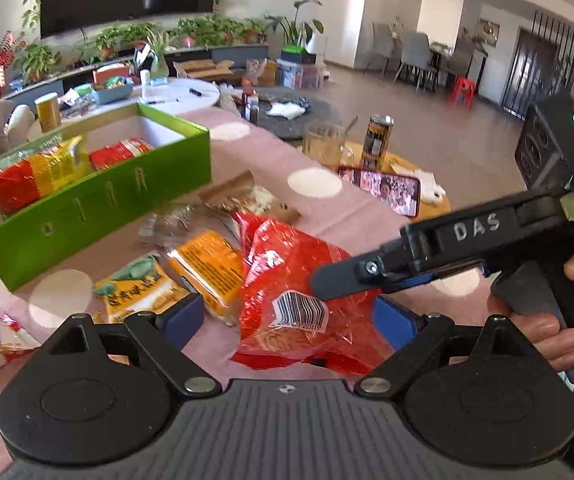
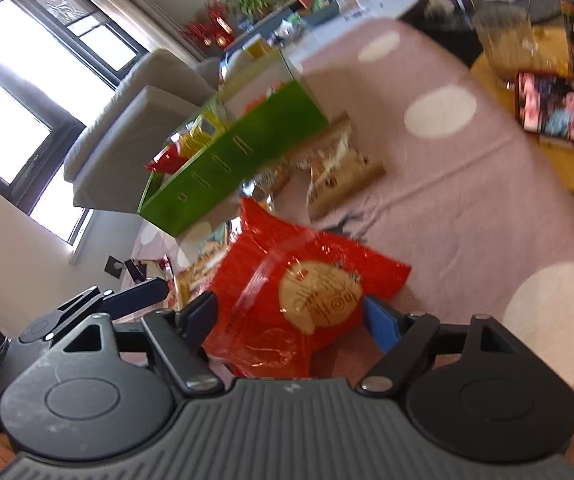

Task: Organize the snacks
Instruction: 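Move both grippers to the large red cookie-print bag and grasp it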

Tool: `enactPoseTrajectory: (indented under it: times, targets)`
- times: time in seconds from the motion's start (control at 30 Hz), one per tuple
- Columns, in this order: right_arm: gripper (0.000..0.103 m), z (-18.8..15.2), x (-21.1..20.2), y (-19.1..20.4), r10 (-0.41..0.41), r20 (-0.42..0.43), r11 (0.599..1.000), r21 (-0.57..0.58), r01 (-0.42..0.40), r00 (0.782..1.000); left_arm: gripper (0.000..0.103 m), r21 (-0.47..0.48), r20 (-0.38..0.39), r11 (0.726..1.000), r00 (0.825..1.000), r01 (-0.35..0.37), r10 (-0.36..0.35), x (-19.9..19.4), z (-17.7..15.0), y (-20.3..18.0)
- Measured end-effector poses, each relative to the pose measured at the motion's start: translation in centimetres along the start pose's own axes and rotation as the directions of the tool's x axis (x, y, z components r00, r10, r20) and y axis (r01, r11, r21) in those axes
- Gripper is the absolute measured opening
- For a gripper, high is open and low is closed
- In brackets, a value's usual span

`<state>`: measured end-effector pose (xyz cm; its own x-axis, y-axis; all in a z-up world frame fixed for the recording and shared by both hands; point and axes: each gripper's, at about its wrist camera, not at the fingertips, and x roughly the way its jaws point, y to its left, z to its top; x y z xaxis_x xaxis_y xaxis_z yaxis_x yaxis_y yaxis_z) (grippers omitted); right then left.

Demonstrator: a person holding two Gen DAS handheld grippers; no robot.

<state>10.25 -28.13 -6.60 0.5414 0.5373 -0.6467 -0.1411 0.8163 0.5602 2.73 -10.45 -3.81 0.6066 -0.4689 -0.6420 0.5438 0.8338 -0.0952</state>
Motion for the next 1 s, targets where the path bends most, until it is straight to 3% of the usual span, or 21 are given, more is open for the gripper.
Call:
enactPoseTrajectory:
  times: [0.07, 0.17, 0.4, 0.5, 0.63, 0.83, 1.0]
  targets:
    - [0.08, 0.1, 0.2, 0.3, 0.003, -0.003, 1.0, -0.011, -0.003, 1.0, 0.088, 0.0, -0.019, 1.0, 1.0, 0.008, -0.008, 0.9, -0.1, 0.0]
    - [0.08, 0.2, 0.4, 0.6, 0.007, -0.01, 1.0, -0.013, -0.007, 1.0, 0.076, -0.044, -0.036, 0.998, 0.998, 0.053, -0.055, 1.5, 0.0, 0.2]
    - [0.075, -0.1, 1.0, 2.6, 0.037, -0.042, 0.996, -0.077, -0.04, 0.998, 0.069, -0.041, -0.026, 0.998, 0.999, 0.04, -0.041, 0.7, -0.2, -0.3]
    - [0.072, -0.3, 1.2, 4.5, 0.011, -0.016, 0.986, -0.164, -0.014, 1.0, 0.069, -0.028, -0.014, 1.0, 1.0, 0.015, -0.015, -0.2, -0.3, -0.4]
    - [0.066, 0.0, 0.8, 6.2, 0.046, 0.018, 0.975, -0.217, -0.041, 0.999, 0.069, -0.063, 0.047, 0.998, 0.999, 0.001, 0.002, -2.1, 0.0, 0.3]
    - [0.065, 0.6, 0.7, 9.2, 0.09, 0.058, 0.946, -0.316, -0.067, 0.994, 0.069, -0.085, 0.128, 0.996, 0.99, -0.042, 0.053, -4.5, 0.7, 1.7]
    - [0.065, 1.6, 2.4, 11.4, 0.103, 0.072, 0.921, -0.384, -0.067, 0.992, 0.069, -0.127, 0.126, 0.99, 0.989, -0.067, 0.083, -4.5, 0.5, 3.8]
